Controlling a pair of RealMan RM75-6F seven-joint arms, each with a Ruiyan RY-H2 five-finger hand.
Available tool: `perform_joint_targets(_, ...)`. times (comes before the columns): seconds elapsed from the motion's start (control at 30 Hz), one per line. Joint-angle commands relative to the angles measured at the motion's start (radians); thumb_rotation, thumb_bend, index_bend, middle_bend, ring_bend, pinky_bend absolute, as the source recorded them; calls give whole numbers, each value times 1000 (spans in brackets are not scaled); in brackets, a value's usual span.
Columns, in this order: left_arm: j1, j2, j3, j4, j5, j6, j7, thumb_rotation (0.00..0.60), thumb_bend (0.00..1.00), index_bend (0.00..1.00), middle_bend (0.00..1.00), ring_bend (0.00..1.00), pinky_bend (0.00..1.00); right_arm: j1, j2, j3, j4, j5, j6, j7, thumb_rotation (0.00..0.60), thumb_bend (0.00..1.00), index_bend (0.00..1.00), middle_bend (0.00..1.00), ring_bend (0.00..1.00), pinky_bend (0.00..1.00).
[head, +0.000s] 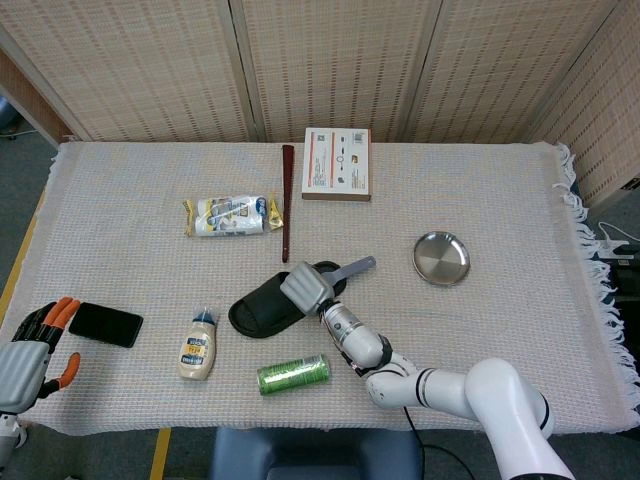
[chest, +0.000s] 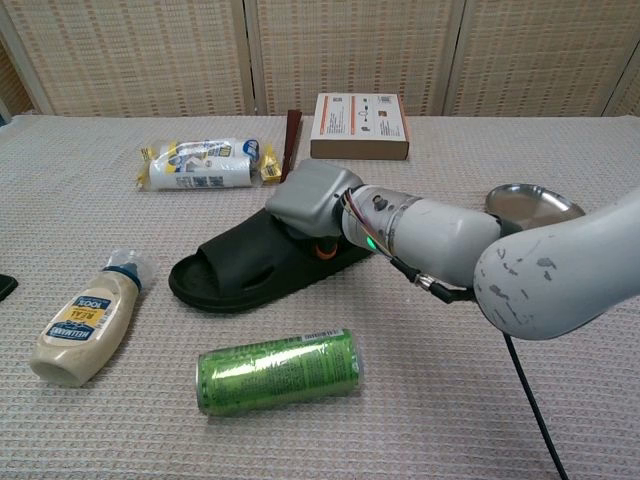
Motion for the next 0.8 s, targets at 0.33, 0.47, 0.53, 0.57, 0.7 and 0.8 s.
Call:
perform_joint_targets(0.33, 0, 0, 2, -5, 4, 0, 7, 600, 506, 0, 0, 0, 99, -51, 76, -6, -4, 42, 48, -34, 600, 450, 936, 658, 623, 994)
perform_joint_targets(0.47, -2, -3, 2, -8, 4, -3, 17, 600, 506, 0, 0, 0, 101, -72, 151, 28, -91, -1, 113, 35, 600, 450, 936, 658, 623, 994)
perform_joint_targets(0.53, -3, -5, 2, -9, 3, -5, 21, 600, 506, 0, 0, 0, 101, -82, 199, 47, -142, -17, 148, 57, 600, 450, 936, 658, 623, 994)
perform_joint_targets(0.57, -3, -5, 2, -9, 2, -7, 23, 600, 506, 0, 0, 0, 100, -87, 228, 56, -169, -22, 164, 59, 600, 450, 936, 658, 623, 994)
perform_joint_targets(0.7, -5, -6, 2, -11, 4, -8, 26, 600, 508, 0, 0, 0, 100, -100, 319, 68, -241, -9, 196, 14, 600, 450, 936, 659, 623, 994)
perform_joint_targets(0.8, -4, -7, 3, -13, 8, -4, 32, 600, 508, 0, 0, 0, 100, -109, 386, 70, -298, 14, 214, -35, 600, 450, 936, 658, 623, 994)
